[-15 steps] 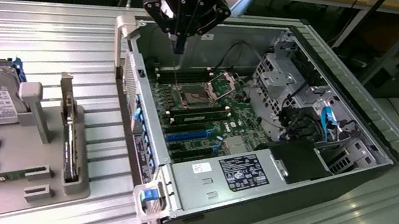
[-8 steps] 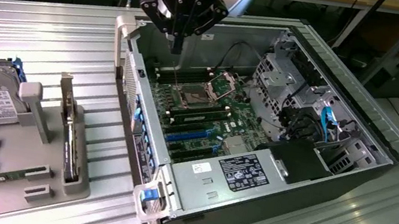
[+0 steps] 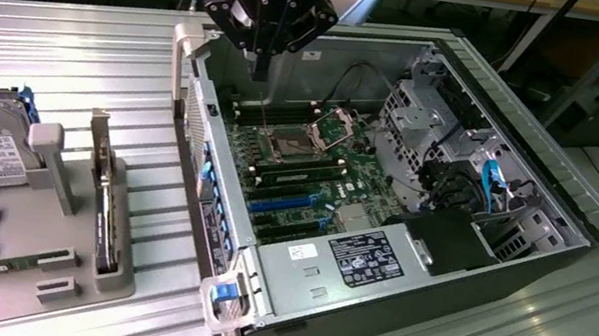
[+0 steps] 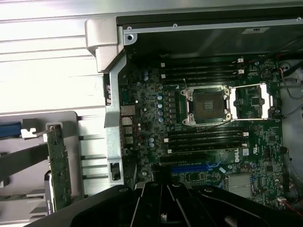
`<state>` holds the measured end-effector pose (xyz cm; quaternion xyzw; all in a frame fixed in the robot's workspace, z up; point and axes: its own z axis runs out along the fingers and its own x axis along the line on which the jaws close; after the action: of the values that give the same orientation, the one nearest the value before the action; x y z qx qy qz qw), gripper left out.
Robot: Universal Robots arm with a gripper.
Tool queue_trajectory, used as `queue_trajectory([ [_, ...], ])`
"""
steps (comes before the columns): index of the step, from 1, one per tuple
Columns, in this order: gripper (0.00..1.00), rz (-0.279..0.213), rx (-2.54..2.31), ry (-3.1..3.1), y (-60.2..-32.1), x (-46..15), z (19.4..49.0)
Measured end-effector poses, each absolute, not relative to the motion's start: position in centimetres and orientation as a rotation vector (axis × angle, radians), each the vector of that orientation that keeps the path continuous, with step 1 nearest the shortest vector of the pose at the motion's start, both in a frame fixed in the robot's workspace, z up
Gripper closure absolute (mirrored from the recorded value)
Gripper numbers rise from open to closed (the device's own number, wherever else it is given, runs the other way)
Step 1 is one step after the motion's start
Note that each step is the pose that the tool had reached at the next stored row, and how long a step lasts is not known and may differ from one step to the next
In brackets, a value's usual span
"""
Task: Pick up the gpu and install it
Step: 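Reach for the gpu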
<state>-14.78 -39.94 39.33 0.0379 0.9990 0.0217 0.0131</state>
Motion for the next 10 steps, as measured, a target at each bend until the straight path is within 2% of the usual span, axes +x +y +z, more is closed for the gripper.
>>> queue_trajectory([
  [10, 0.89, 0.068, 0.113, 3.113, -40.13, -15.56, 39.33],
])
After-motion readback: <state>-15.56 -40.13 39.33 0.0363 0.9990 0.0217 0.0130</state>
